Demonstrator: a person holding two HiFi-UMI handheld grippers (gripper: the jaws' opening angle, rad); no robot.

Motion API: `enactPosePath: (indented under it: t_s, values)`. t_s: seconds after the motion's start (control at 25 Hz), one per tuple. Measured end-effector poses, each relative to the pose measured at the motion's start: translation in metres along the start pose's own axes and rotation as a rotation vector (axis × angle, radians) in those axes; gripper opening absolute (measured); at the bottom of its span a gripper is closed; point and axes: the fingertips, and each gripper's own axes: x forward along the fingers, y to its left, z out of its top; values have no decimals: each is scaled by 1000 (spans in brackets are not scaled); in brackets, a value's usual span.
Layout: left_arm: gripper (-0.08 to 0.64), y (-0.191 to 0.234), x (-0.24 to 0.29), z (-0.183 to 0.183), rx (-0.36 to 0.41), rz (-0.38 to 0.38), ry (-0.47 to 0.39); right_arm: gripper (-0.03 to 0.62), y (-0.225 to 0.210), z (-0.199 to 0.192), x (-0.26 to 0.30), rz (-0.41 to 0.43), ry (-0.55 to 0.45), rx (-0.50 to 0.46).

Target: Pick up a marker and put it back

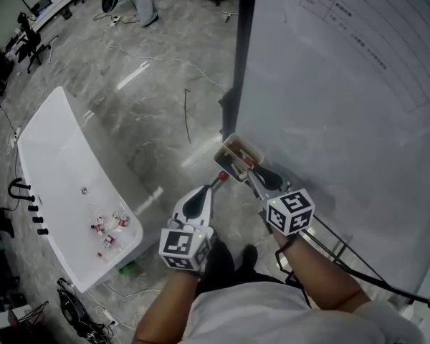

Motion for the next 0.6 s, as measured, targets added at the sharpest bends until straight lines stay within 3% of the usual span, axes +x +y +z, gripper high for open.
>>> enactPosePath:
  t_s: [0.4, 0.6]
  values:
    - [5, -40, -27, 16, 35, -13, -35, 80, 22, 32, -44, 31, -70, -48]
    - [5, -71, -46, 53, 82, -17, -136, 3, 50, 71, -86, 69, -174, -136]
